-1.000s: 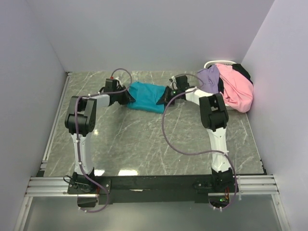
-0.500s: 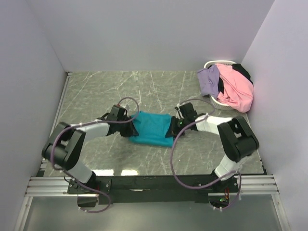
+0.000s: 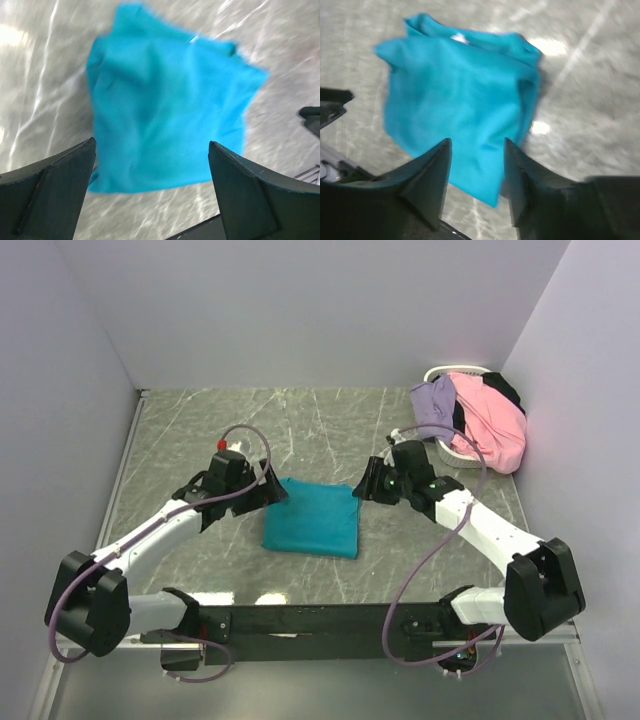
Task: Fold and stack the t-shirts
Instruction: Fold the tshirt
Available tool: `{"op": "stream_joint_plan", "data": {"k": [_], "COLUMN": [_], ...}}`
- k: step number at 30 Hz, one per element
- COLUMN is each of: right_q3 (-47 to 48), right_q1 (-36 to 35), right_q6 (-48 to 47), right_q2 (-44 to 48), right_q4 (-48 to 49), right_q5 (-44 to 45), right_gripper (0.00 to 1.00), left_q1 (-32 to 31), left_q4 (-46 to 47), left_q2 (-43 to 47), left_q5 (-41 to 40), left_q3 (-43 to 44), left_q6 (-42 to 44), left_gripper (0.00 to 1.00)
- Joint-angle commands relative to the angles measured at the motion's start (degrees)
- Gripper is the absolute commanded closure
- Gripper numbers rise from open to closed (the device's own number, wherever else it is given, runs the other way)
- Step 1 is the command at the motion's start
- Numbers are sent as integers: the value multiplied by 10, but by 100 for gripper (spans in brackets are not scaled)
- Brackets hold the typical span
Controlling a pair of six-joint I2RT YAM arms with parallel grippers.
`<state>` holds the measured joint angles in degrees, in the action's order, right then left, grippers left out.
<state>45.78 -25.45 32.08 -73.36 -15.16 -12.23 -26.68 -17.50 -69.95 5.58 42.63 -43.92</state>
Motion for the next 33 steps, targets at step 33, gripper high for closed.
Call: {"op": "stream_joint_plan", "data": {"k": [33], "right_q3": [118], "right_q1": [41], "right_q6": [-32], "right_q2": [-284], "right_q4": [91], "right_q5": [-77], "right_gripper": [69], "left_q1": [20], "left_q4": [139], "left_q2": [-308], "left_q5": [58], "left_q3": [185], "left_q6": [82], "left_gripper": [1]}}
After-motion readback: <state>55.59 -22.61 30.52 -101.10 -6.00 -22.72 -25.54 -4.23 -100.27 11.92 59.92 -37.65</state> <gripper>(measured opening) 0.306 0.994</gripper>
